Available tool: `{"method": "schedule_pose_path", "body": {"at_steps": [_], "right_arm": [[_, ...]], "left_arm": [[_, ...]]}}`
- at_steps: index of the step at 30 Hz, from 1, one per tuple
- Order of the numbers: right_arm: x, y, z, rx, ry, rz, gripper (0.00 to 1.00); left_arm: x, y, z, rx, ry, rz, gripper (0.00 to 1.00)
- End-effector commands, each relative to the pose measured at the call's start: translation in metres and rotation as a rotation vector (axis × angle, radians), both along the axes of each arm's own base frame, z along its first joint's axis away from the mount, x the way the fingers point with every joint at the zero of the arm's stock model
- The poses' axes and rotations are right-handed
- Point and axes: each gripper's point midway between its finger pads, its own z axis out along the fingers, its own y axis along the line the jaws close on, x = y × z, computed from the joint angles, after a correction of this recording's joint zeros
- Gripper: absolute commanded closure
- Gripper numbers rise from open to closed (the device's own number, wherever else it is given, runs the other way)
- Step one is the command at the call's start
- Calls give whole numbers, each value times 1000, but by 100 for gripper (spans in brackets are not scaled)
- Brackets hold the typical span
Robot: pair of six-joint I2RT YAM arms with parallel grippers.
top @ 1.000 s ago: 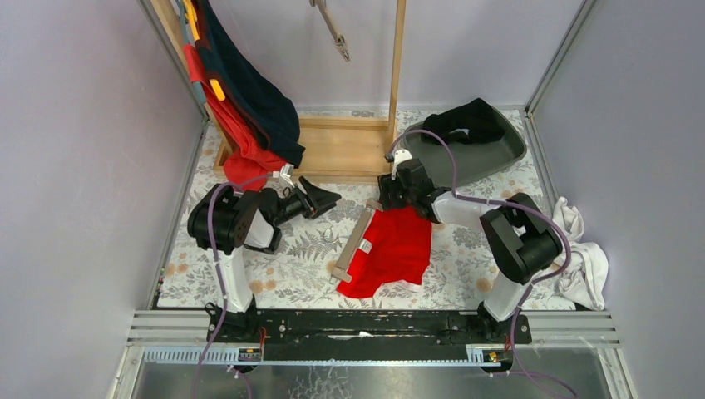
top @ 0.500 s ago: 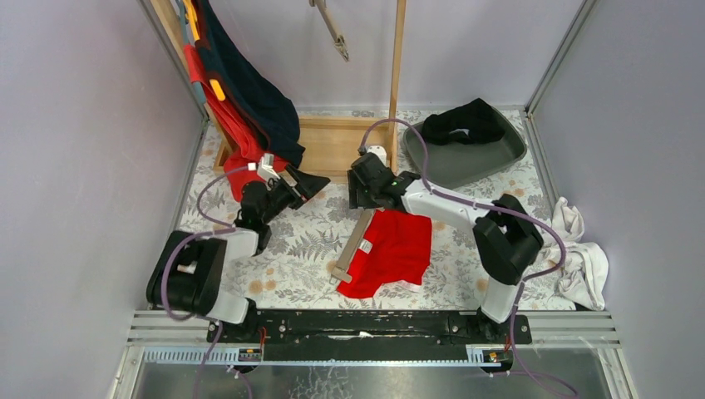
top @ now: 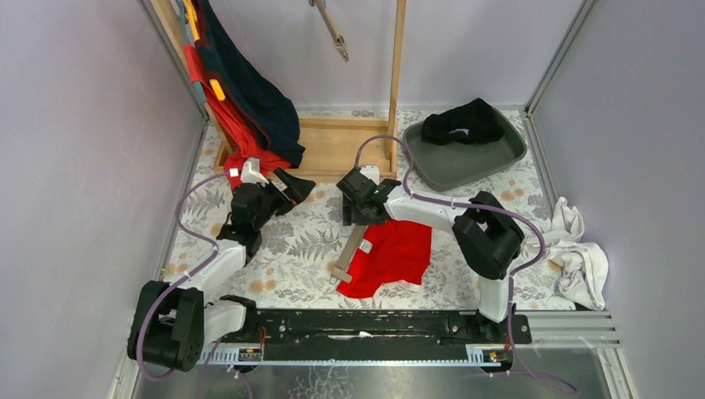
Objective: Clip the underwear to the hanger
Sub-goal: Pick up the hanger at the center of the board.
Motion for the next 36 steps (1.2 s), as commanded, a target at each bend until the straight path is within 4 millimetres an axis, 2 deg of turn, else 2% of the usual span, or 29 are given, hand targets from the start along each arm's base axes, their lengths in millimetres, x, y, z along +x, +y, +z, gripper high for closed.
{"method": "schedule_pose_path", "body": {"at_steps": [1, 11, 17, 20, 24, 26, 28, 33, 36], "right_arm": [[-1, 8, -9, 0, 19, -32, 30], [0, 12, -32, -23, 40, -44, 31], [0, 15, -48, -28, 59, -38, 38], [-1, 15, -56, -29, 70, -35, 47], [-1, 14, -60, -36, 67, -33, 77], [0, 10, -56, -37, 50, -40, 90], [4, 10, -45, -14, 16, -43, 95], [11, 6, -17, 25, -50, -46, 96], [11, 5, -11, 25, -61, -29, 95]], "left_arm": [[1, 9, -7, 59, 22, 22, 0], [0, 9, -8, 83, 22, 12, 0], [0, 9, -9, 94, 24, 7, 0], [1, 10, -8, 96, 20, 10, 0], [1, 10, -9, 99, 23, 11, 0], [2, 10, -9, 101, 22, 10, 0], [1, 11, -10, 104, 27, 10, 0], [0, 11, -11, 107, 28, 13, 0], [1, 13, -11, 111, 29, 20, 0]]}}
